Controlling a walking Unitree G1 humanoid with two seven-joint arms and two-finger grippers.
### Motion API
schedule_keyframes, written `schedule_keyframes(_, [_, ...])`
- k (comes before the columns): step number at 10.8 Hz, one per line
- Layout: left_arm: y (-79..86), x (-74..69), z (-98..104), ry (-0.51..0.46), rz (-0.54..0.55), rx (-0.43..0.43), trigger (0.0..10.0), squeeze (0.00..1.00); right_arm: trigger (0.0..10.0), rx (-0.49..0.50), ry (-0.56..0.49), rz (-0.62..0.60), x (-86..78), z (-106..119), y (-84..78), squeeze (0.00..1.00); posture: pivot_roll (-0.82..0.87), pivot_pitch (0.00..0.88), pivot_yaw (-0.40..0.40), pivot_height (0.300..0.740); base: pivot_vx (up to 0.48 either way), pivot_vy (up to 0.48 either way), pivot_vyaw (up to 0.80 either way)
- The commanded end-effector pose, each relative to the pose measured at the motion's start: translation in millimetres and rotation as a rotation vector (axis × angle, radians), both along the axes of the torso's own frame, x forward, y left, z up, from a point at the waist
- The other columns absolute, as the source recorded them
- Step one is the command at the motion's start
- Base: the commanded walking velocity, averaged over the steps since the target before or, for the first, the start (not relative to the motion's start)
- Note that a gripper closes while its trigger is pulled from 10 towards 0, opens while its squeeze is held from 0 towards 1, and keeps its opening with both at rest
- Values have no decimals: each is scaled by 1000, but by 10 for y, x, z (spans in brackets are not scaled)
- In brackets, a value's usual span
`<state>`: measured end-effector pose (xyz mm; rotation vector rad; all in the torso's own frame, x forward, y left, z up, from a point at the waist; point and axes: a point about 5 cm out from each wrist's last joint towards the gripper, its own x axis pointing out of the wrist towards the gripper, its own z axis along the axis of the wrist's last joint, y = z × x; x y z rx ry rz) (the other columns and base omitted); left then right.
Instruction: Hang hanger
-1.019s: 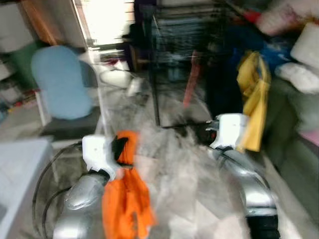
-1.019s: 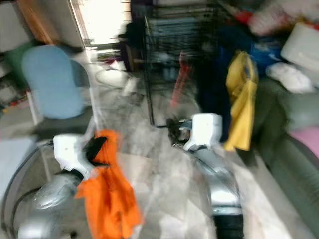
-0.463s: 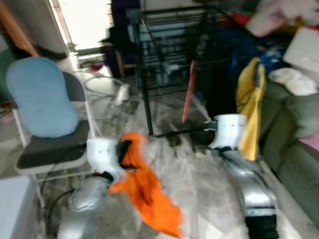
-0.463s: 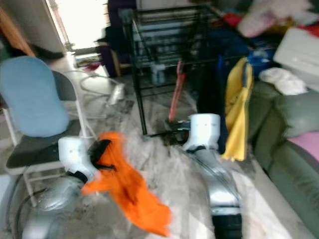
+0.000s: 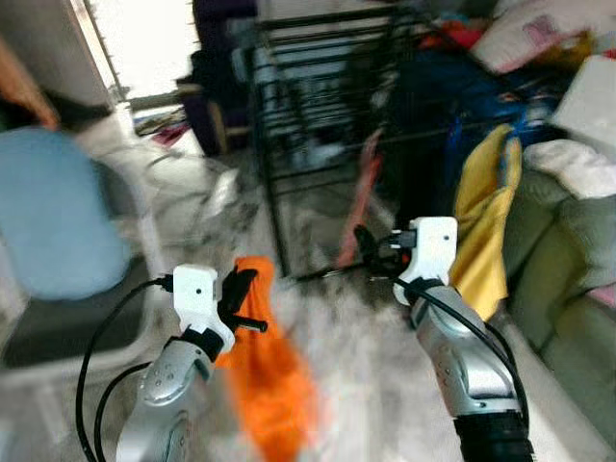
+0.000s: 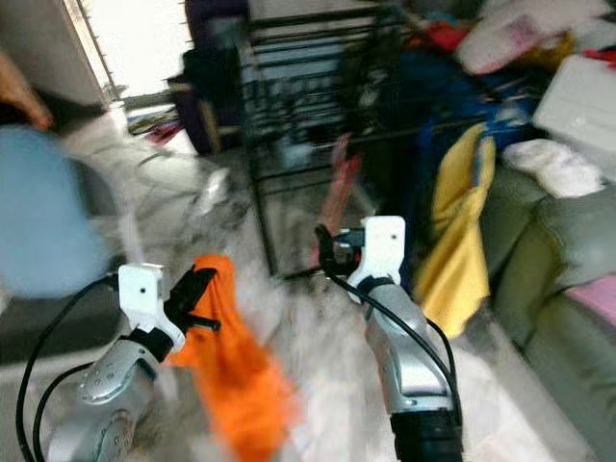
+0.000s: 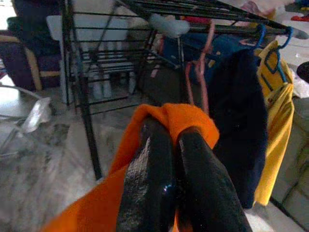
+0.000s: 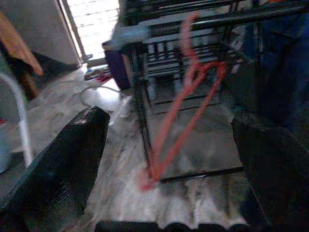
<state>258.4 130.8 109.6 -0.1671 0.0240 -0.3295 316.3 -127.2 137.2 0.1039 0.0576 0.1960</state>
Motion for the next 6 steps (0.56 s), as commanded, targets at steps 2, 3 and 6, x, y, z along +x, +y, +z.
schedule_keyframes(2, [-40,-19,42,-21,-17,7,10000,0,10000,7,-8,-16,-4,26,-54,0,-66,21,37,740,476,0,0])
schedule_keyframes(3, [-47,-18,40,-20,-17,5,10000,0,10000,8,-7,-16,-7,22,-57,0,-68,21,36,740,472,0,0])
schedule_keyframes(6, [-57,-10,4,14,-17,-8,10000,0,10000,5,-10,-17,-6,33,-69,0,-71,24,35,740,147,283,0])
